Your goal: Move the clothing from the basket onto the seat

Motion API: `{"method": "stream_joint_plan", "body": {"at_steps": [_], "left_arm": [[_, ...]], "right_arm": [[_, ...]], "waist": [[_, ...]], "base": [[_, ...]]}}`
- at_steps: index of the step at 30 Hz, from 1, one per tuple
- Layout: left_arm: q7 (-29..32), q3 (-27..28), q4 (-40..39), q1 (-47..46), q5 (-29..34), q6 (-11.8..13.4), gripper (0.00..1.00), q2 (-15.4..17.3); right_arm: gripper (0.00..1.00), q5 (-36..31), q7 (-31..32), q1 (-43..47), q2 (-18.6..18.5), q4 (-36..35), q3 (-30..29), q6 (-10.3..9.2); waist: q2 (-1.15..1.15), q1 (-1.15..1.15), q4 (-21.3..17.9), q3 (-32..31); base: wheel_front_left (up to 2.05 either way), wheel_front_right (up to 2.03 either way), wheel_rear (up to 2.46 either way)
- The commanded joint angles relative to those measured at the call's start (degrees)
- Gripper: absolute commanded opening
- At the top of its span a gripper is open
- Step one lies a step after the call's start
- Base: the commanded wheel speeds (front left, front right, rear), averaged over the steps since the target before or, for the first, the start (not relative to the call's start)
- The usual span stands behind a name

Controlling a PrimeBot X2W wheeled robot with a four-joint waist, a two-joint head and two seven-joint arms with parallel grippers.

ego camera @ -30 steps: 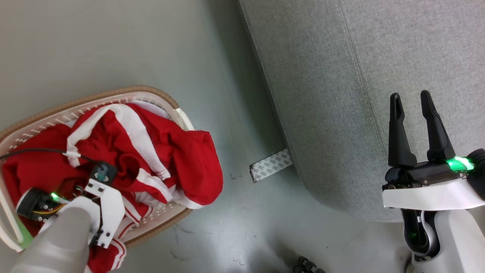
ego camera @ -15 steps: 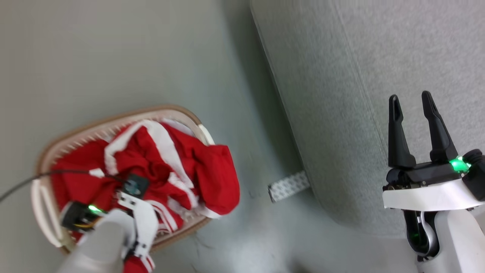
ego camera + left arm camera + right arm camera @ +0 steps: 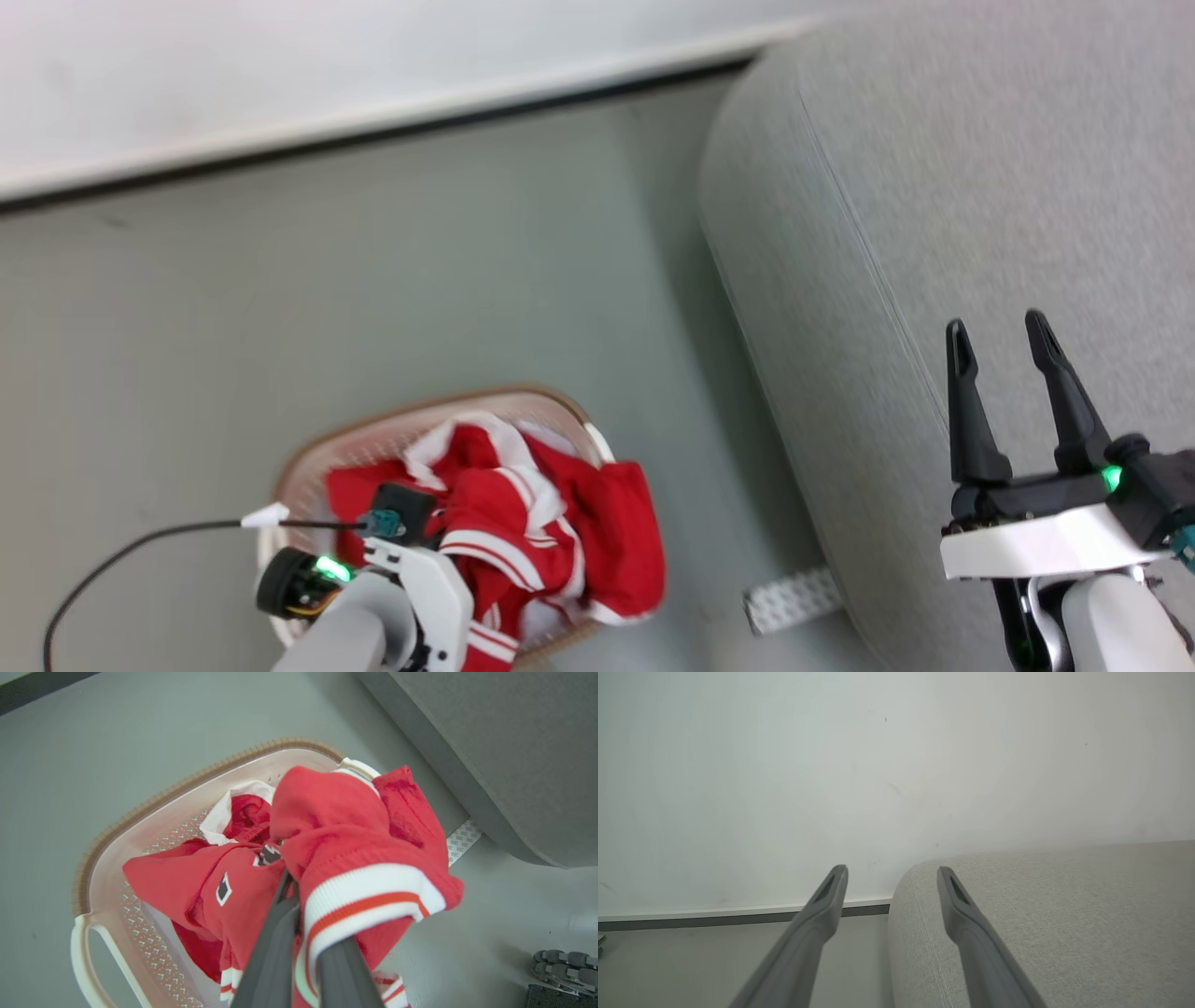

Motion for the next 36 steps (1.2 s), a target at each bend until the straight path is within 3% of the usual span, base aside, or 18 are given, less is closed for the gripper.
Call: {"method": "stream_joint_plan", "body": {"at_steps": [1,10,28,36], "left_arm": [[-0.9,-0.1,-0.6,0.9,-0.8,-0.1,0.0,-0.2],[-3.1,-0.3,-8.9,2.9,-5.4,0.0,0.0,0.1],[-3.1,6.4,-39.0,6.3,-9.7,0.1,0.0,1.6],[-1.7,7.6,-50.8,5.6,-10.6,2.1,0.0,2.3]], "right_arm": [[1.0,-0.1,-0.2,1.1,-0.1,0.2,-0.2,-0.12],[1.0,0.3,-0.1,3.6,-0.1,-0.6,2.1,-0.12],[1.0,1.0,-0.1,8.2,-0.1,-2.1,5.7,-0.12],[1.0,1.5,-0.1,8.7,-0.5,-2.2,9.0,-0.12]], "waist": [[0.0,0.01,3.9,-5.1],[0.0,0.01,7.4,-11.1],[0.0,0.01,11.9,-19.1],[0.0,0.01,13.2,-20.3]], "base": [[0.0,0.0,0.0],[0.0,0.0,0.0],[0.0,0.0,0.0],[0.0,0.0,0.0]]}}
